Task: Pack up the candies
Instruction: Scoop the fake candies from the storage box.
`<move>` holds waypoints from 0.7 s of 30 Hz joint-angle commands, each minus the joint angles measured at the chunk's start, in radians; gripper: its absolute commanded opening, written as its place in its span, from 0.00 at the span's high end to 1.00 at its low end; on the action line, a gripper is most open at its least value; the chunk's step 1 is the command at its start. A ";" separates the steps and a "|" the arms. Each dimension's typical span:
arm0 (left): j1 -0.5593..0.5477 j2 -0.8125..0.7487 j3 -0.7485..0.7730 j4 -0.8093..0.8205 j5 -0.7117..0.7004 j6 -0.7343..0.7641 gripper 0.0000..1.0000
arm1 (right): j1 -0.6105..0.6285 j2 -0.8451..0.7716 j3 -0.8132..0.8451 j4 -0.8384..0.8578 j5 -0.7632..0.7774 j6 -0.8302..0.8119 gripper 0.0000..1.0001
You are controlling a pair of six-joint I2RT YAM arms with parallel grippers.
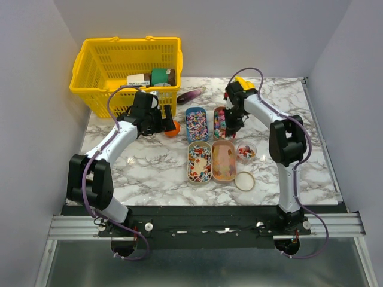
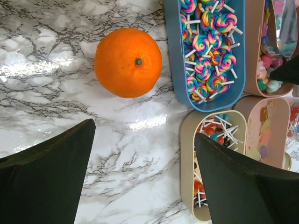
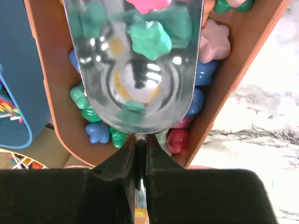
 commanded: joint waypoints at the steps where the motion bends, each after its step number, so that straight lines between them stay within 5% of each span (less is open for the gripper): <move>1: 0.009 0.015 0.014 -0.004 -0.023 0.020 0.01 | 0.009 -0.071 -0.036 -0.002 0.005 -0.025 0.99; 21: 0.011 -0.008 -0.013 0.014 -0.019 0.008 0.01 | 0.056 -0.307 -0.263 0.105 -0.020 -0.048 0.99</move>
